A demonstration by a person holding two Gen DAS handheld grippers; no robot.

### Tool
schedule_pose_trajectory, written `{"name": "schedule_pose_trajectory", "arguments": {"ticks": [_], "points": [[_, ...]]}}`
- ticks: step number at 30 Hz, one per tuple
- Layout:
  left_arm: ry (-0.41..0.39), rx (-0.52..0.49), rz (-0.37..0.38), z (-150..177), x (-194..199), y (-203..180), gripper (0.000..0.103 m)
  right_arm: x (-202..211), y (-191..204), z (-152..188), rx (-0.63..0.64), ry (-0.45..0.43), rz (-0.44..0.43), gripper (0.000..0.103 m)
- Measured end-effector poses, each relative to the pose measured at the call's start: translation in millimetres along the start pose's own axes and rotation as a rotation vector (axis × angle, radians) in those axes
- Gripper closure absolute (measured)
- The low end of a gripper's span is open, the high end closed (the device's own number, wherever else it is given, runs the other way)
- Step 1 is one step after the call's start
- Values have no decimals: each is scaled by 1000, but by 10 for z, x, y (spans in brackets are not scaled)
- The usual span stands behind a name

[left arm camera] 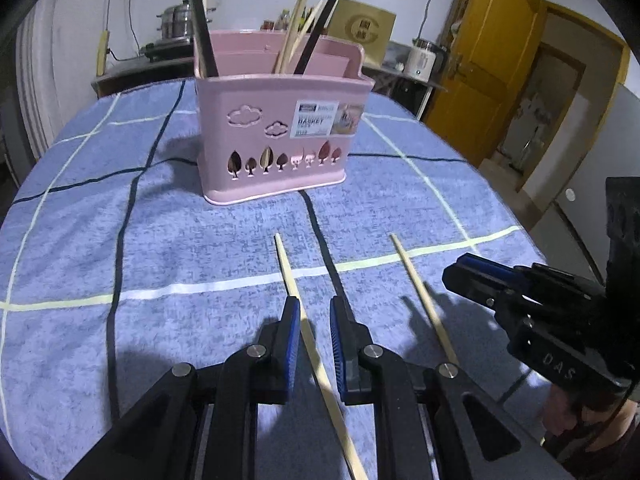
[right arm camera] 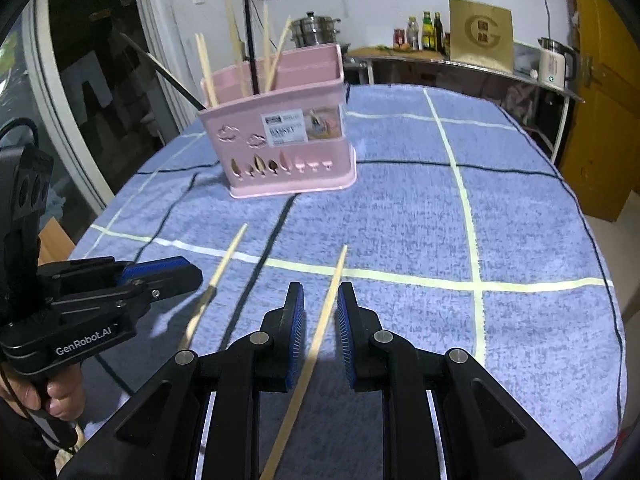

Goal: Organize utensils
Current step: 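Move both tools back down to the last chopsticks on the cloth, then close the right tool on a bamboo chopstick while the left tool grasps the other, then lift both bamboo chopsticks upright and carry them over the pink basket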

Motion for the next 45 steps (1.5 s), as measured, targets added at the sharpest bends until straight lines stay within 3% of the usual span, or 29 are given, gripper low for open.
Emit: {"name": "schedule_pose_trajectory", "arguments": {"ticks": [13,19,24,26,35,45], "points": [[65,-45,-66,-218,-398,13,89,-426,-87,-87,-1,98,28,85],[59,-86,-106,-247,-461,-5,89,-493,-66,-126,17,119,46,85],[68,-98,-107,-246,-500,16,90,-502,-39,-129,38,123,67,95],[68,-103,-111,-249,-502,14,95,-503,-35,-130,38,122,63,96],[65,-104,-75,-282,-473,-65,98,-438,37,-192,44,100,35,98],[-35,-126,-43,-633,-4,-155,99,-130,38,-527,33,3,15,98]]}}
Point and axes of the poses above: each gripper's, at about its wrist camera, not at the fingertips, and x roughly against the way its jaws point, y to its left, z to its underside, the point moved 6 cm from there along -x, roughly the way its jaws point, and after that the axes turned 3 degrees about x, right-handed, at the moved point
